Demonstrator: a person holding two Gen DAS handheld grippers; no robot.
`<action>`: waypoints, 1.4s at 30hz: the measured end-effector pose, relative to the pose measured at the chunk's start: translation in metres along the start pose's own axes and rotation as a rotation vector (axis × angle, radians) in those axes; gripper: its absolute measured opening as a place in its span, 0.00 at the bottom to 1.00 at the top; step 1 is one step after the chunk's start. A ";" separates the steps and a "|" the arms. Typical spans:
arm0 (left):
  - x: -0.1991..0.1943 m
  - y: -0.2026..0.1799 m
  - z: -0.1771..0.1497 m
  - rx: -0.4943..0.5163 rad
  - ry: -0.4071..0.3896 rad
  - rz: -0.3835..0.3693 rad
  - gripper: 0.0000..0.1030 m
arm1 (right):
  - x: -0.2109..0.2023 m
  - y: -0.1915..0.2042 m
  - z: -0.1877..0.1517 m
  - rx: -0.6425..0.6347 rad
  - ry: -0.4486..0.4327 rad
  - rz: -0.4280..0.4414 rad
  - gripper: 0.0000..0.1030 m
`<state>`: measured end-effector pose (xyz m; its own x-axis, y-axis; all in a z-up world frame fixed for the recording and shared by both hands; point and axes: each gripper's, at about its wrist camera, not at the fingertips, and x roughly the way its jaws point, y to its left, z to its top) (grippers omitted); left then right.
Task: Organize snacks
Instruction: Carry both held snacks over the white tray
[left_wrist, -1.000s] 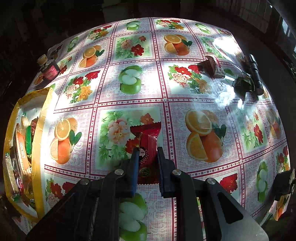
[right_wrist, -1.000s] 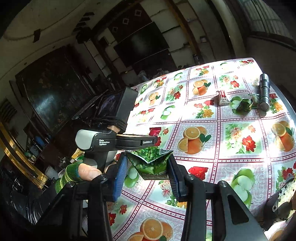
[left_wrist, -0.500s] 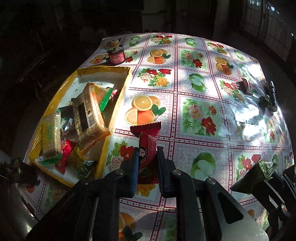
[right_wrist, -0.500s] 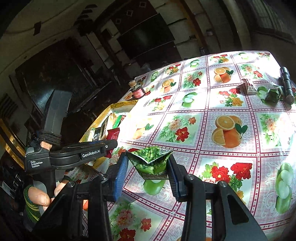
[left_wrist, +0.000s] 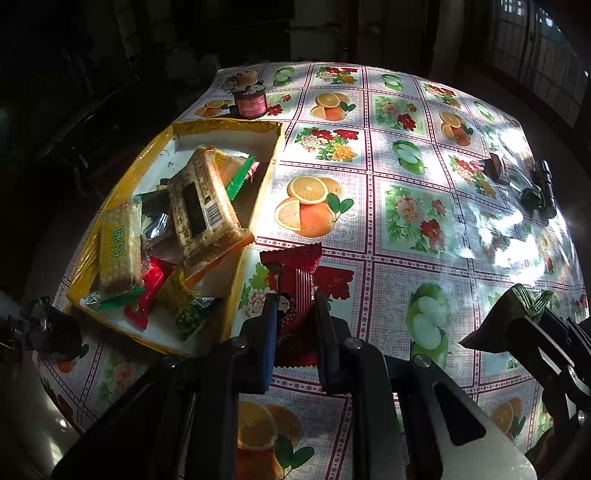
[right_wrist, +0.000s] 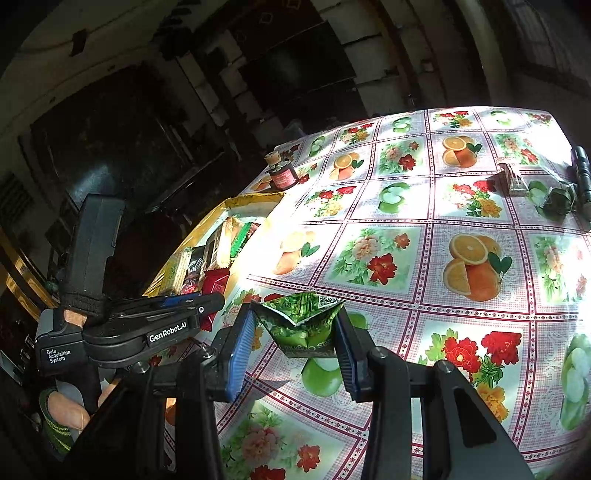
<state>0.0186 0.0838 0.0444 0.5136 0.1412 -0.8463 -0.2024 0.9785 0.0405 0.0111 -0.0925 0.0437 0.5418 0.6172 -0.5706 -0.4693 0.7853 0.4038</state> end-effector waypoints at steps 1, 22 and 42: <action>0.000 0.001 -0.001 -0.001 0.001 -0.003 0.19 | 0.002 0.001 0.000 0.000 0.004 0.000 0.40; -0.001 0.022 -0.007 -0.031 -0.008 0.010 0.19 | 0.030 0.034 0.011 -0.054 0.029 0.024 0.40; -0.001 0.064 -0.009 -0.110 -0.012 0.050 0.19 | 0.060 0.073 0.016 -0.109 0.060 0.097 0.40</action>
<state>-0.0027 0.1447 0.0427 0.5102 0.1916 -0.8384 -0.3179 0.9478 0.0231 0.0207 0.0026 0.0504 0.4491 0.6831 -0.5759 -0.5921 0.7102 0.3807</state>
